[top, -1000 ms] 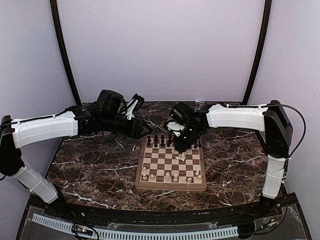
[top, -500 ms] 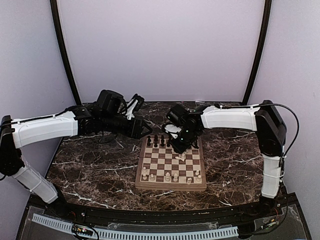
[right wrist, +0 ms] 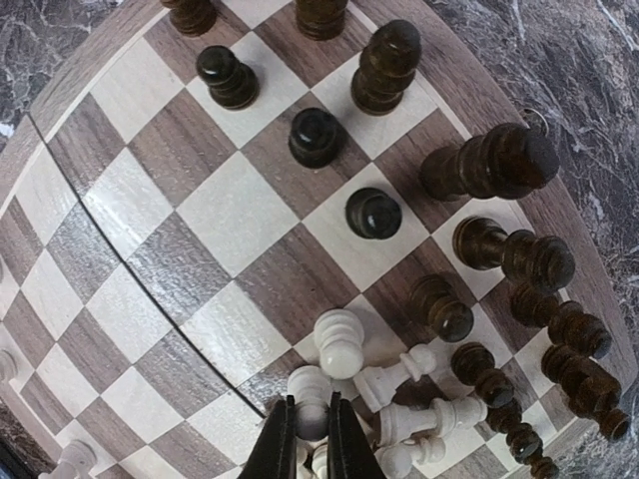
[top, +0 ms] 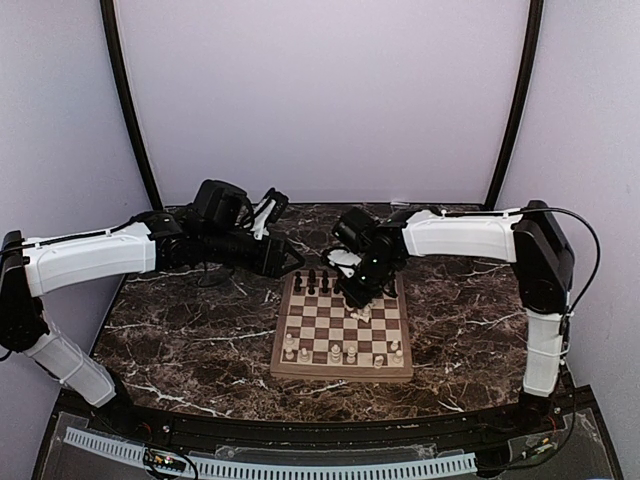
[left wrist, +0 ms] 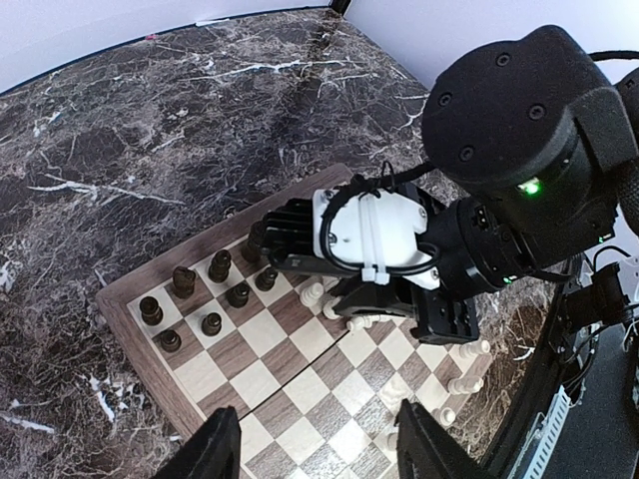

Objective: Set up the chess pieces on the board
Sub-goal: Pick up the pawn from the chessboard, then place the pawn at c2.

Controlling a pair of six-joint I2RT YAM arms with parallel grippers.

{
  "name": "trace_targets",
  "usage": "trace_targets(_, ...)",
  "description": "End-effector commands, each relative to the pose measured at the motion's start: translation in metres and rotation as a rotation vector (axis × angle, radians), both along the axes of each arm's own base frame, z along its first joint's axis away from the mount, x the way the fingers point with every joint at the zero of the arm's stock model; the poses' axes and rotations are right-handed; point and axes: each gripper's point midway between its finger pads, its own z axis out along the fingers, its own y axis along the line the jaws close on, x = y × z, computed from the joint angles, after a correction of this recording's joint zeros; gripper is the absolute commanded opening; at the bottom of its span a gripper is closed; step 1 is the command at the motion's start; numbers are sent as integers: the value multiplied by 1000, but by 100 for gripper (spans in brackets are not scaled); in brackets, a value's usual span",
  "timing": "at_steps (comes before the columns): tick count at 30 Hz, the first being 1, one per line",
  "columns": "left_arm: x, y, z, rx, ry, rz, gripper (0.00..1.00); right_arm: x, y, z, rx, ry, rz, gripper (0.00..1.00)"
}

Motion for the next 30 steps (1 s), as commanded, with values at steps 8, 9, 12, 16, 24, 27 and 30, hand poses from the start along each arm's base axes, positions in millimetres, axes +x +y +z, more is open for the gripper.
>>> trace_targets(8, -3, 13, 16, -2, -30, 32, 56, -57, 48, 37, 118, 20, 170, 4)
trace_targets(9, -2, 16, 18, 1, -37, 45, 56, -61, 51, 36, 118, 26, 182, 4)
trace_targets(12, 0, 23, 16, 8, -39, 89, 56, -70, 60, 34, 121, 33, 211, 4)
trace_targets(16, 3, 35, 15, 5, -32, 159, 57, -78, 70, 31, 120, 42, 238, 4)
trace_targets(24, 6, 58, 11, 35, -22, 245, 58, -85, 74, 18, 92, 62, 251, 5)
trace_targets(27, 7, 64, 10, 44, -20, 260, 58, -87, 74, 13, 84, 75, 253, 5)
trace_targets(30, 7, 68, 9, 49, -13, 270, 58, -90, 76, 10, 80, 88, 259, 5)
